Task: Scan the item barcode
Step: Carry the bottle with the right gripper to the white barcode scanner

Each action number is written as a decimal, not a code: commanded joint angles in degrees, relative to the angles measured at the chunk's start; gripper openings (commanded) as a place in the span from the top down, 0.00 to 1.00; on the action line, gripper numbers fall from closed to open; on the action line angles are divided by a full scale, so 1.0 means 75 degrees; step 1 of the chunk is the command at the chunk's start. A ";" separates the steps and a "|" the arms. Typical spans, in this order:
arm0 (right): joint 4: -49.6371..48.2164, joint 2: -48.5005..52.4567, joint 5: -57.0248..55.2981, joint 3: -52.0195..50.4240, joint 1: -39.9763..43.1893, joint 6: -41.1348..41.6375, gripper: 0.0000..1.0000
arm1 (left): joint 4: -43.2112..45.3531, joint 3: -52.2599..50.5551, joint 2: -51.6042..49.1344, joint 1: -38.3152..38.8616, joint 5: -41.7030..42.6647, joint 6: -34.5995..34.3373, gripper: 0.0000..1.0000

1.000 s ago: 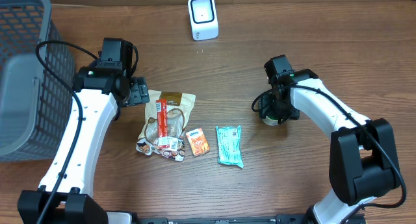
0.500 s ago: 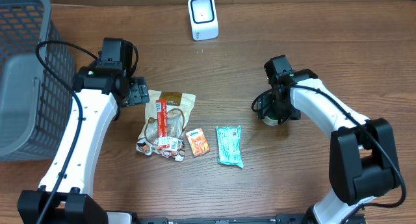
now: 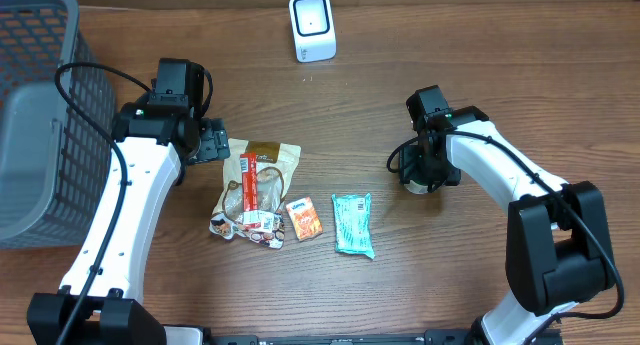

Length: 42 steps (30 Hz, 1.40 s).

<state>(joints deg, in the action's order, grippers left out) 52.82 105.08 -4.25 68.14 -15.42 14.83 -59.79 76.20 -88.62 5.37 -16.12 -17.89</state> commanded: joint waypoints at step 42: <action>-0.0589 0.1880 0.1352 0.7659 -0.0979 -0.0440 0.71 | 0.0012 0.0003 -0.0026 -0.0012 -0.0073 0.0009 0.00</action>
<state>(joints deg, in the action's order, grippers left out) 52.86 116.88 5.87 124.79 -22.79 12.01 -59.81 76.20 -88.62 5.37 -16.10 -17.89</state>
